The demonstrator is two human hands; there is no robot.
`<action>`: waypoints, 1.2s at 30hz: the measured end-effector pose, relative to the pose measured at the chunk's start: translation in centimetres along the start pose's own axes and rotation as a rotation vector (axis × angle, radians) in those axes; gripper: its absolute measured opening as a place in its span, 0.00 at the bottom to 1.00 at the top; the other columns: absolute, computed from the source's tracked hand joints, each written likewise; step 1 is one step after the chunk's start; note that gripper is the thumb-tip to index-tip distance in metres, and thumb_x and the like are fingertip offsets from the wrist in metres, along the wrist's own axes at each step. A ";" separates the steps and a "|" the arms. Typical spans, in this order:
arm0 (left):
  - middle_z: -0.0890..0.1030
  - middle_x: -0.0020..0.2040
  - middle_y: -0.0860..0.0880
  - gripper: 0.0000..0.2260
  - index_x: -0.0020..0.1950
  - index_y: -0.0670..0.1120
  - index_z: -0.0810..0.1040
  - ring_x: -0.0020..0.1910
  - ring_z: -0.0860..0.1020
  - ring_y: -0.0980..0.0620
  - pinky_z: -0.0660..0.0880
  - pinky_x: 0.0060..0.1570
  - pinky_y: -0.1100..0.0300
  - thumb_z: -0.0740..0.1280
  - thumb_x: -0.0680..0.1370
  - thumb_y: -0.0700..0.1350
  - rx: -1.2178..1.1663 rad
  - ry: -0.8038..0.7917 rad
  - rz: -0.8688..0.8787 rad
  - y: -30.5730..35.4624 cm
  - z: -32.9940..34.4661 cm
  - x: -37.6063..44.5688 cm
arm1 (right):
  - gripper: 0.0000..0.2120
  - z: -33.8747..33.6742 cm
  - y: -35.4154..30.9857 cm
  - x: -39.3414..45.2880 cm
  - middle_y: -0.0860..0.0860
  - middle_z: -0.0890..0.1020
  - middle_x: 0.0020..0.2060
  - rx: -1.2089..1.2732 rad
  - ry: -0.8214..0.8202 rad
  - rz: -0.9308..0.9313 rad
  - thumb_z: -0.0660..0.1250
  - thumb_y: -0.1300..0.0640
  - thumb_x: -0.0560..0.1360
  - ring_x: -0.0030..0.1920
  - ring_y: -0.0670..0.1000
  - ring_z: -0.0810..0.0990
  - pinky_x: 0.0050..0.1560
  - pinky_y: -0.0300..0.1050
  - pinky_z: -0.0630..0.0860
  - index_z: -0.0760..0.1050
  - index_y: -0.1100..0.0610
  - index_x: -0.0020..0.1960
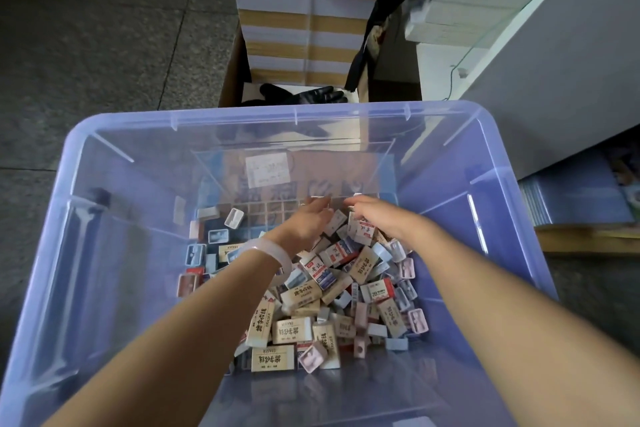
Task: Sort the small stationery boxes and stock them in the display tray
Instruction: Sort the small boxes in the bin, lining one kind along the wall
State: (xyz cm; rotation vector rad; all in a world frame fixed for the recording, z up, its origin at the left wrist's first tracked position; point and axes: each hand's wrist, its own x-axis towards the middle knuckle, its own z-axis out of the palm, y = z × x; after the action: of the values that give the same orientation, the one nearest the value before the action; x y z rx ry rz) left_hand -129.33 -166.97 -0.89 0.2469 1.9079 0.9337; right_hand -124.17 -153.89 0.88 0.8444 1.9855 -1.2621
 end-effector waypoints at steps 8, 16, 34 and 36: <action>0.75 0.64 0.38 0.20 0.64 0.37 0.72 0.60 0.73 0.41 0.67 0.58 0.55 0.49 0.84 0.47 0.386 -0.037 -0.102 0.5 0.3 -0.3 | 0.11 1.4 0.7 -0.6 0.48 0.73 0.42 -0.050 -0.068 0.022 0.52 0.55 0.80 0.50 0.52 0.73 0.46 0.43 0.66 0.70 0.53 0.42; 0.67 0.67 0.43 0.20 0.65 0.44 0.74 0.66 0.67 0.46 0.61 0.69 0.53 0.51 0.83 0.54 0.394 -0.174 0.013 -1.4 -0.7 -3.6 | 0.09 1.8 -0.1 -3.7 0.50 0.72 0.44 -0.133 -0.207 -0.059 0.53 0.55 0.79 0.45 0.50 0.72 0.50 0.45 0.71 0.68 0.51 0.42; 0.65 0.73 0.52 0.22 0.74 0.54 0.64 0.70 0.66 0.53 0.62 0.69 0.59 0.60 0.80 0.42 0.753 -0.372 0.154 -3.2 -6.9 -16.1 | 0.19 0.8 -2.5 -13.6 0.38 0.73 0.52 -0.720 -0.552 -0.182 0.56 0.57 0.79 0.52 0.43 0.75 0.61 0.45 0.71 0.68 0.46 0.69; 0.69 0.71 0.49 0.20 0.72 0.51 0.67 0.67 0.70 0.49 0.66 0.66 0.58 0.60 0.80 0.41 0.637 -0.104 0.117 -3.3 -8.3 -14.6 | 0.17 0.5 -3.7 -11.1 0.44 0.75 0.58 -0.532 -0.267 -0.264 0.55 0.59 0.79 0.58 0.50 0.76 0.61 0.44 0.71 0.72 0.50 0.66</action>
State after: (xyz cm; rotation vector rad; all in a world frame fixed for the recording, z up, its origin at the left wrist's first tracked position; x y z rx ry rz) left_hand -128.02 -181.10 8.68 0.7715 2.0604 0.3476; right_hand -120.37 -157.56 11.30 0.1524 2.1050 -0.8516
